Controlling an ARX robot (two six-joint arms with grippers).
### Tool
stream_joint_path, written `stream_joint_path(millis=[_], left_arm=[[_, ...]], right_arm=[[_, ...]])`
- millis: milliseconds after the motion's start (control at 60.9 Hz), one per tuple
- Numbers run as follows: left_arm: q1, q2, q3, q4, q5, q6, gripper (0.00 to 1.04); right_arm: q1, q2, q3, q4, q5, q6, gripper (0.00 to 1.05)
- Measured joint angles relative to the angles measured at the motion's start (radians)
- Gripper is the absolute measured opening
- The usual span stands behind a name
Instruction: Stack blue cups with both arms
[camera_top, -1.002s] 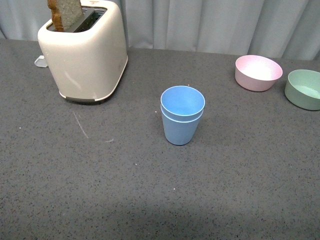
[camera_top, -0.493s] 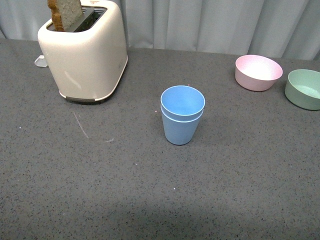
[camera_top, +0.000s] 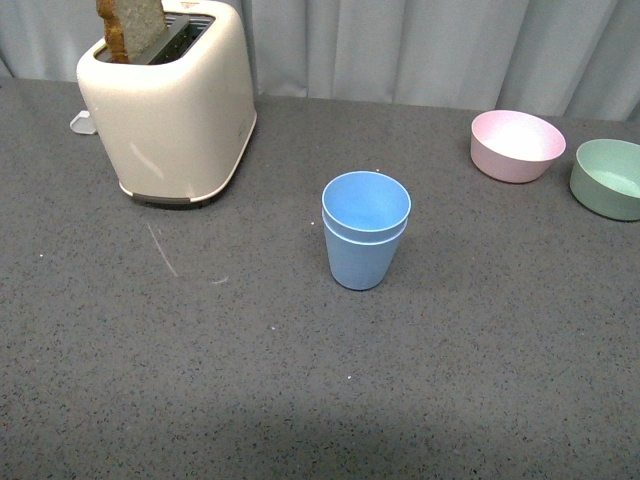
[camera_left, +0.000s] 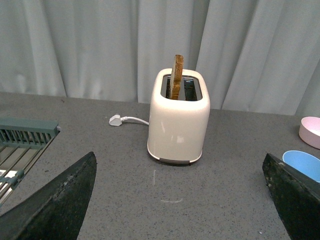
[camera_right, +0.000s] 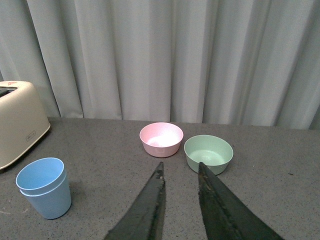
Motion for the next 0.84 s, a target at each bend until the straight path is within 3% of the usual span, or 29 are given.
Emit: stream_joint_path(millis=[394, 838], left_arm=[[0.0, 0.0, 0.0, 0.0, 0.0, 0.0, 0.98], [0.0, 0.0, 0.0, 0.0, 0.0, 0.0, 0.98]], right_arm=[[0.0, 0.0, 0.0, 0.0, 0.0, 0.0, 0.96], [0.0, 0.0, 0.0, 0.0, 0.0, 0.001, 0.95]])
